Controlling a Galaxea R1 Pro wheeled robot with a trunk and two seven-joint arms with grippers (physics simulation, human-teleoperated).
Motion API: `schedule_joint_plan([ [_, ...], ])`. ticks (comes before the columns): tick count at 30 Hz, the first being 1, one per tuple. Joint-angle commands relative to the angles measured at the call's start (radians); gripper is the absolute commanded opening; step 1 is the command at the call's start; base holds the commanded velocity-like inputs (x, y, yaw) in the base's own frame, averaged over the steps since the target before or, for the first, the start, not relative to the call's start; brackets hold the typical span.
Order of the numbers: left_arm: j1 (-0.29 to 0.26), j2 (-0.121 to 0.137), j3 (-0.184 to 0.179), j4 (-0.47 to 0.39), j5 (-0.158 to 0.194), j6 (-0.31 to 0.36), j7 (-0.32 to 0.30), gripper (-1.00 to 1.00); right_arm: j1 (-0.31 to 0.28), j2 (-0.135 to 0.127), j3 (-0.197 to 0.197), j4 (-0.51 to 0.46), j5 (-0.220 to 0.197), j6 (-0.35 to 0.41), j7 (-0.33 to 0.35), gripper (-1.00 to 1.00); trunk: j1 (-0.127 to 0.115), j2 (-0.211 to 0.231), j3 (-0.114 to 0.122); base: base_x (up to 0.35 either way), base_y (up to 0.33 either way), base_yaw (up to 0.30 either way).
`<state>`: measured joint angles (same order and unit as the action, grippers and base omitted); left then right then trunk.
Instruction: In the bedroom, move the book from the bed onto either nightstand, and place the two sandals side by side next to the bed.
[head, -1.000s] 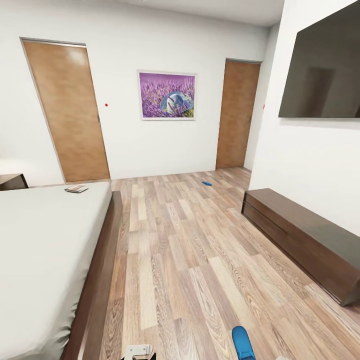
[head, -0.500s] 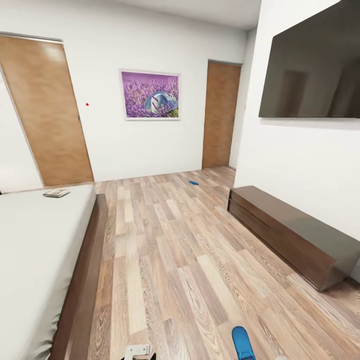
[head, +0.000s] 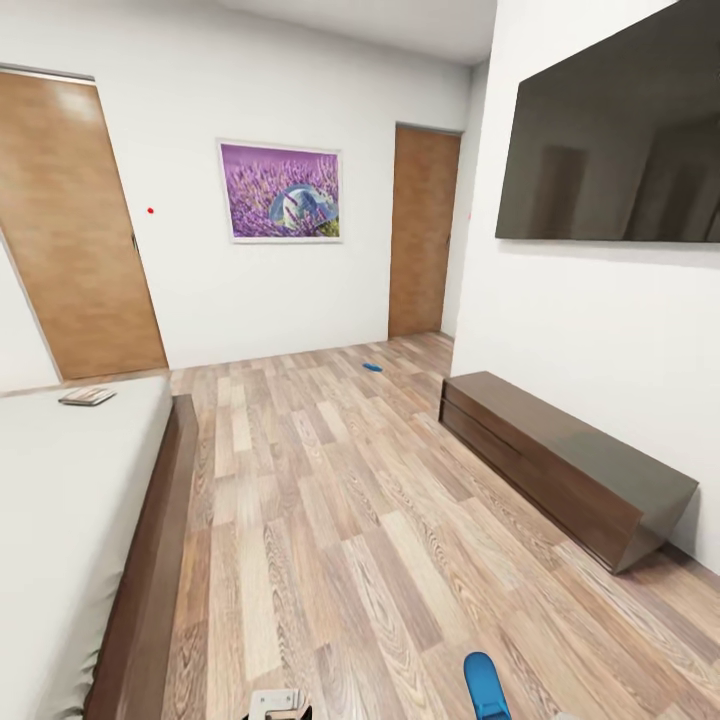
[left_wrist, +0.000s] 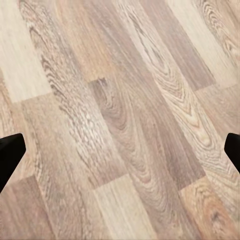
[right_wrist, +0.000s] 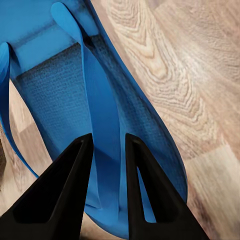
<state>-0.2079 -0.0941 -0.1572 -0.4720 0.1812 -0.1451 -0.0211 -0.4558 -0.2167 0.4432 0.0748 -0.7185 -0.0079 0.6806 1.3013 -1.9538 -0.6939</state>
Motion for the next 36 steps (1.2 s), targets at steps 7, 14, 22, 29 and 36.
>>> schedule_joint_plan([
  [7,-0.001,0.001,-0.004,0.001,0.011,-0.004,-0.002,1.0,-0.001,0.0,0.009,0.003,-0.011,0.0,0.008,-1.0,-0.027,0.049,0.021,0.0,0.0,0.0],
  [14,-0.001,0.001,-0.004,0.001,0.011,-0.004,-0.002,1.0,-0.001,0.0,0.009,0.003,-0.012,0.0,0.009,-1.0,-0.054,0.098,0.043,0.0,0.0,0.0],
  [22,-0.001,0.001,-0.004,0.001,0.011,-0.004,-0.002,1.0,-0.001,0.0,0.009,0.003,-0.012,0.0,0.009,-1.0,-0.054,0.098,0.043,0.0,0.0,0.0],
  [29,-0.001,0.001,-0.004,0.001,0.011,-0.004,-0.002,1.0,-0.001,0.0,0.009,0.003,-0.012,0.0,0.009,-1.0,-0.054,0.098,0.037,0.0,0.0,0.0],
  [36,-0.001,0.001,-0.004,0.001,0.011,-0.004,-0.002,1.0,-0.001,0.0,0.009,0.003,-0.012,0.0,0.009,-1.0,-0.054,0.098,0.027,0.0,0.0,0.0],
])
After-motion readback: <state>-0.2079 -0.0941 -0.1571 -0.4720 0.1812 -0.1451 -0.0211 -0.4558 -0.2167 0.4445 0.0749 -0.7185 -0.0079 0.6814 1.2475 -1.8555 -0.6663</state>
